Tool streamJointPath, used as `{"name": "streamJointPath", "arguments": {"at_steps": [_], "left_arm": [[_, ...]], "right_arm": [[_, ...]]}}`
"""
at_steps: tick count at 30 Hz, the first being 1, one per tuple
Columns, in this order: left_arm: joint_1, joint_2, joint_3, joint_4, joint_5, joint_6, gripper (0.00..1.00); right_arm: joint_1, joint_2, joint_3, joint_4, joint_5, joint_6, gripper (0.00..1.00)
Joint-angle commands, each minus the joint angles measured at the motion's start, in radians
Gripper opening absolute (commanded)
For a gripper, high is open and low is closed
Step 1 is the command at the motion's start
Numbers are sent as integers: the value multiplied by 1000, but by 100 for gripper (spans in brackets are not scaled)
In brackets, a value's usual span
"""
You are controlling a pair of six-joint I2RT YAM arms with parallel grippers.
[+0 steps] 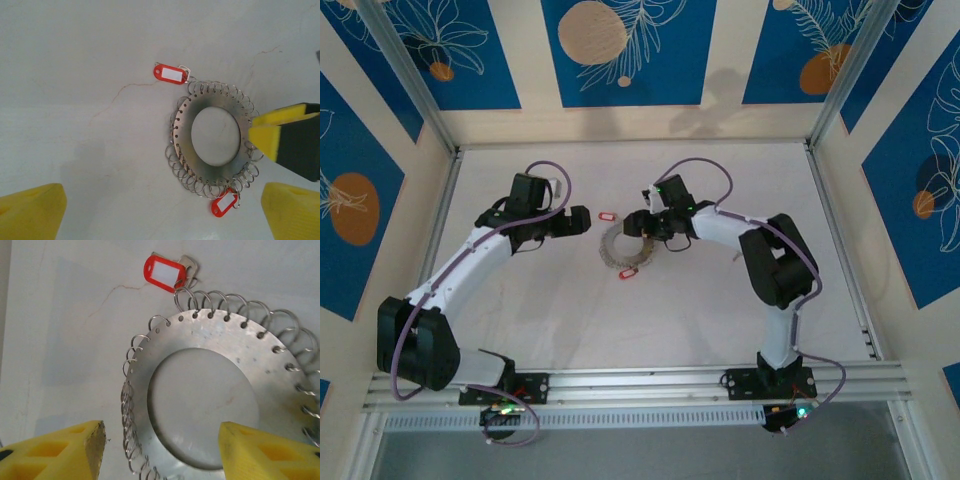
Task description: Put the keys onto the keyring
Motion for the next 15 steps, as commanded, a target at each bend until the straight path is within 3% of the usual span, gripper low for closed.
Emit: {"name": "streamJointPath", "arguments": {"at_steps": [1, 10, 15], "left_arm": [[7, 3, 1, 3, 11, 22, 100], [7, 14, 16, -14, 23, 32, 100], [5, 23, 4, 4, 36, 26, 100]], "right_arm": [[28, 49, 39, -80, 25, -22, 62], [165, -9, -63, -119, 101, 74, 63], [265, -6, -88, -49, -28, 187, 65]]}}
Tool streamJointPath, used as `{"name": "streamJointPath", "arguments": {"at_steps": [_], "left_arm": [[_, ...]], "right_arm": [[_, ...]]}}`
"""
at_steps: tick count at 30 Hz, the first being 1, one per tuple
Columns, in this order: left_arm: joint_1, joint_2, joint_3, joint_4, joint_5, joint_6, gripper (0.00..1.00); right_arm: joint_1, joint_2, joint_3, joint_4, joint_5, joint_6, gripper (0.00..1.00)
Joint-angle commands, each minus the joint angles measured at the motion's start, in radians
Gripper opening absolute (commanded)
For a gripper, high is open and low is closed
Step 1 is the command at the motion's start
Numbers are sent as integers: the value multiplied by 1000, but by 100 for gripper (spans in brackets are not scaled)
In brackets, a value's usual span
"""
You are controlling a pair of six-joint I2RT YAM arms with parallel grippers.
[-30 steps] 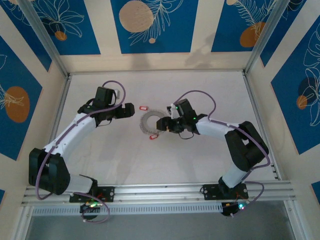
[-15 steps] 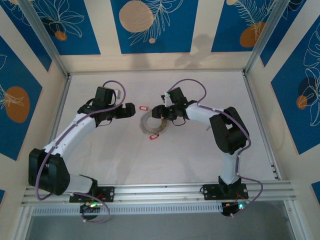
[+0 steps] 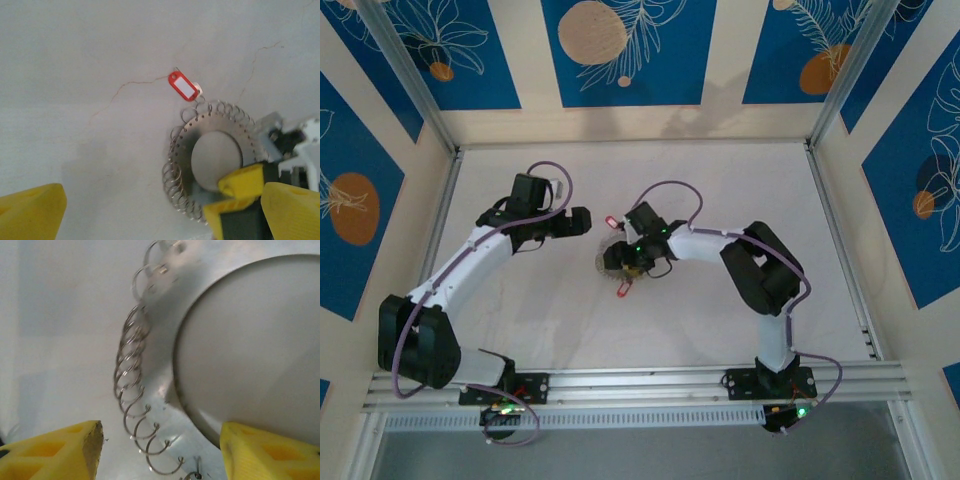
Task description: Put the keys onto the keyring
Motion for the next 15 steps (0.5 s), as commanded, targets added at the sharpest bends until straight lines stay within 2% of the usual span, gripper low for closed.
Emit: {"name": "streamJointPath", "arguments": {"at_steps": [1, 4, 8, 11, 15], "left_arm": [[5, 18, 10, -3, 33, 11, 100], [6, 24, 10, -4, 30, 6, 100], [5, 15, 5, -26, 38, -15, 100], [7, -10, 2, -67, 124, -47, 100], [4, -62, -86, -101, 286, -104, 100]], "right_arm": [[72, -5, -22, 23, -87, 112, 65], [116, -28, 29, -22, -46, 103, 66], [99, -136, 2, -65, 66, 28, 68], [48, -231, -74, -96, 92, -81, 67], [12, -342, -173, -143, 127, -223, 62]]}}
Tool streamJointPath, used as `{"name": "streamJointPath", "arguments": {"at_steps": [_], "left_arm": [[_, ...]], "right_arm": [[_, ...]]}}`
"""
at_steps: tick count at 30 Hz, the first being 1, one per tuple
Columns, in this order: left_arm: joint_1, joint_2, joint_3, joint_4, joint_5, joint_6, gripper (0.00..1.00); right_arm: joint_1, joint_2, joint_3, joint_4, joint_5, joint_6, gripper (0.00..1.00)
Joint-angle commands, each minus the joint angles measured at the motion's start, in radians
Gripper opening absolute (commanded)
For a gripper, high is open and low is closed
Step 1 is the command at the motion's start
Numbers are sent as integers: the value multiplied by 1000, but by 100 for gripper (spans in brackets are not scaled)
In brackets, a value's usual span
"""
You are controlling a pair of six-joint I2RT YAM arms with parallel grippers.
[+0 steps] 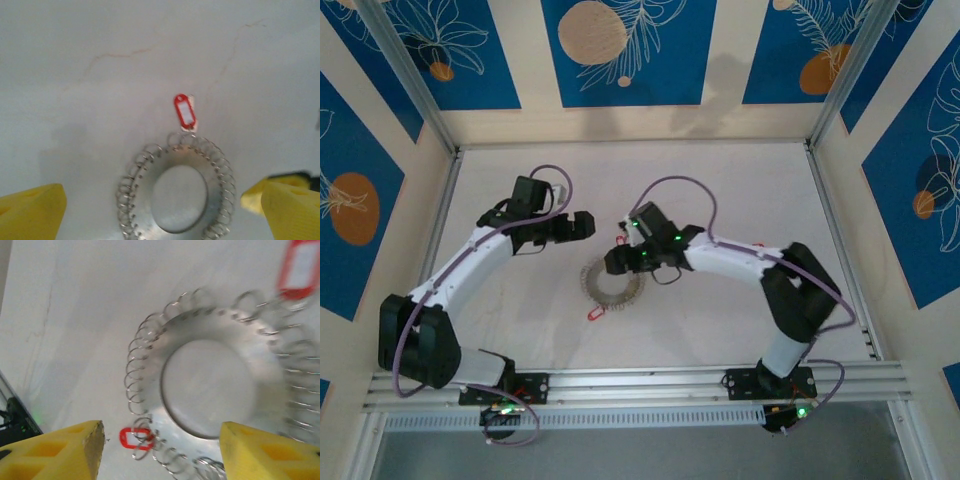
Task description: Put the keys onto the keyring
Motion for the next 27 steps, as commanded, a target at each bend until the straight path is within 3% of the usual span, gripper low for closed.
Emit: {"name": "streamJointPath", "arguments": {"at_steps": [1, 4, 6, 11, 13, 14, 17, 21, 25, 27], "left_arm": [[2, -62, -94, -59, 187, -63, 98], [-4, -81, -160, -66, 217, -63, 97], [-3, -69, -163, -82, 205, -36, 97], [-3, 18, -112, -72, 226, -23, 95], [-3, 47, -88, -62, 236, -17, 77], [-3, 42, -84, -59, 217, -20, 75], [-3, -17, -84, -35, 127, -16, 78], [-3, -30, -29, -70, 58, 63, 81], [-2, -6, -42, -53, 28, 79, 81], [-3, -2, -57, -41, 19, 84, 81]], "right_arm": [[-13, -60, -65, -90, 42, -160, 59], [-1, -107, -113, -89, 46, -312, 54], [5, -146, -175, -32, -44, -518, 43], [77, -277, -350, 117, -4, -1075, 49], [71, -302, -416, 199, 73, -1196, 50], [66, -306, -427, 196, 93, -1242, 50], [58, -322, -447, 171, 134, -1303, 51], [54, -352, -523, 223, 22, -1408, 51], [76, -365, -605, 395, -26, -1444, 49], [98, -345, -616, 516, -13, -1350, 49]]}}
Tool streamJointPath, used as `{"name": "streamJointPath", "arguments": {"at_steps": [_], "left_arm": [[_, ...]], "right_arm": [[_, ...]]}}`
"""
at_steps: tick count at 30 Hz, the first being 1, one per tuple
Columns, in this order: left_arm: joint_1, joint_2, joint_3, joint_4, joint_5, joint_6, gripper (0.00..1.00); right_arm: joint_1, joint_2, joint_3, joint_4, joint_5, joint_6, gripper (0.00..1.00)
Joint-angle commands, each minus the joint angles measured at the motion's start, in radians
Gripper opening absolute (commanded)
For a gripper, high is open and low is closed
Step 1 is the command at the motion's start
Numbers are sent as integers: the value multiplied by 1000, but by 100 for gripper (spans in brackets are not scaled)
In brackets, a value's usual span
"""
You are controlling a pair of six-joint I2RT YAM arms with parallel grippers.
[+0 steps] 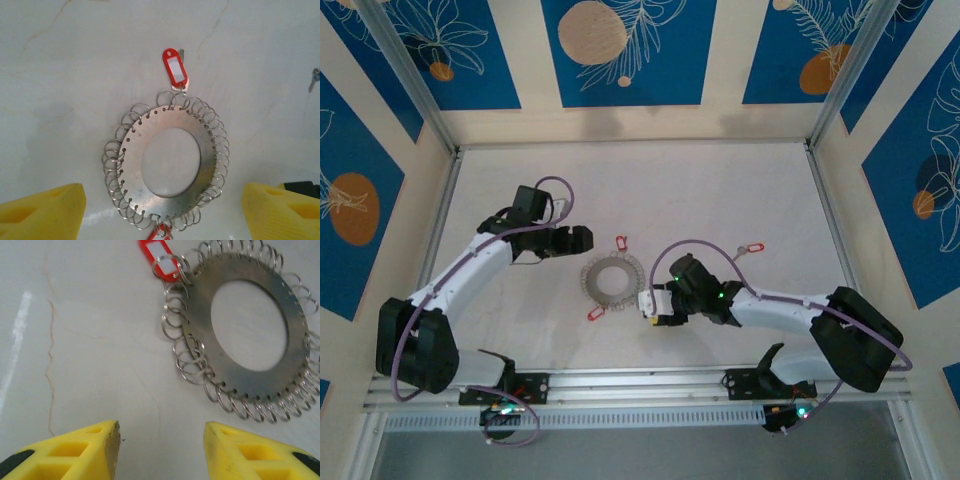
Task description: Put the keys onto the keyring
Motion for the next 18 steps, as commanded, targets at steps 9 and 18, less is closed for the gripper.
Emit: {"name": "streamJointPath", "arguments": {"at_steps": [9, 18], "left_arm": [[1, -29, -7, 12, -106, 64, 82], [3, -14, -3, 19, -82, 59, 82]], "right_arm": [[-2, 52, 187, 41, 32, 1254, 56], [-40, 200, 199, -31, -139, 1482, 34]]}}
